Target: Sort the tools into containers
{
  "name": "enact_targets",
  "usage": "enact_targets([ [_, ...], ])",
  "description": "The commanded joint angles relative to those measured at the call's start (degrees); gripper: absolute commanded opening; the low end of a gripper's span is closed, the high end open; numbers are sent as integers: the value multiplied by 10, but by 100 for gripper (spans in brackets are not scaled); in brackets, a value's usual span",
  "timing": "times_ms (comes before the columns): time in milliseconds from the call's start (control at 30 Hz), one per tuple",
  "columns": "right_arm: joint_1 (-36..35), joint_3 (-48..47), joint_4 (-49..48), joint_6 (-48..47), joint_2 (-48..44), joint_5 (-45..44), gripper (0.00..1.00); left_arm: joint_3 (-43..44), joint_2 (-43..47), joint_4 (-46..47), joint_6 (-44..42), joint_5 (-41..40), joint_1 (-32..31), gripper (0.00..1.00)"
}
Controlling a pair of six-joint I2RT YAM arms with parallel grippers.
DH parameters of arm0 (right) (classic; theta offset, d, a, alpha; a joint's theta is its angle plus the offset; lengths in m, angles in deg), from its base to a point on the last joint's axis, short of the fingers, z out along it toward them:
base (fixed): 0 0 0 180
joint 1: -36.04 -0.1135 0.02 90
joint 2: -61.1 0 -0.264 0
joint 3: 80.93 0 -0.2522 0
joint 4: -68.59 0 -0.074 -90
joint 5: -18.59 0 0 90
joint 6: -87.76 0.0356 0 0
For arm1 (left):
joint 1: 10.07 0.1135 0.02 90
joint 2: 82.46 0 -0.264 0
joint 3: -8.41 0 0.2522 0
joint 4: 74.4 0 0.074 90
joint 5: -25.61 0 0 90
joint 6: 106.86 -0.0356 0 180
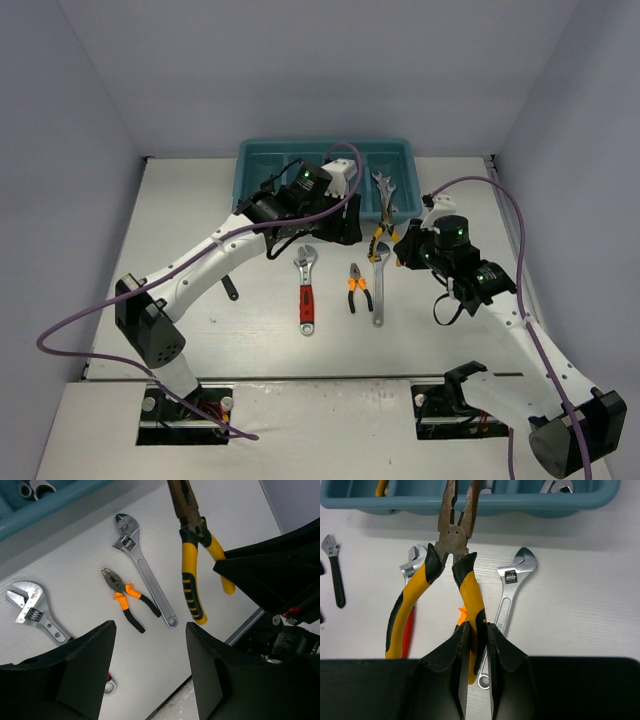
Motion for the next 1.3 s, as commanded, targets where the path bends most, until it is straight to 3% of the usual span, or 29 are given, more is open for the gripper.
enact_targets([
  [0, -16, -38, -84, -14, -20, 29, 0, 41, -7, 50, 35, 43, -7, 55],
  [300, -32, -46, -116, -7, -14, 38, 0, 32, -24, 87, 72, 100, -11, 55],
  [533, -47, -48, -133, -2, -5, 36, 0, 16, -29, 122, 94, 121, -11, 46],
  [867, -62, -46, -153, 8, 3, 35, 0, -3, -30, 141, 102, 134, -11, 23],
  [1033, -68, -48, -163, 13, 8, 42, 1, -18, -24, 157, 102, 136, -10, 0],
  [1267, -68, -44, -163, 13, 11, 43, 11, -58, 12, 183, 92, 111, 9, 0],
])
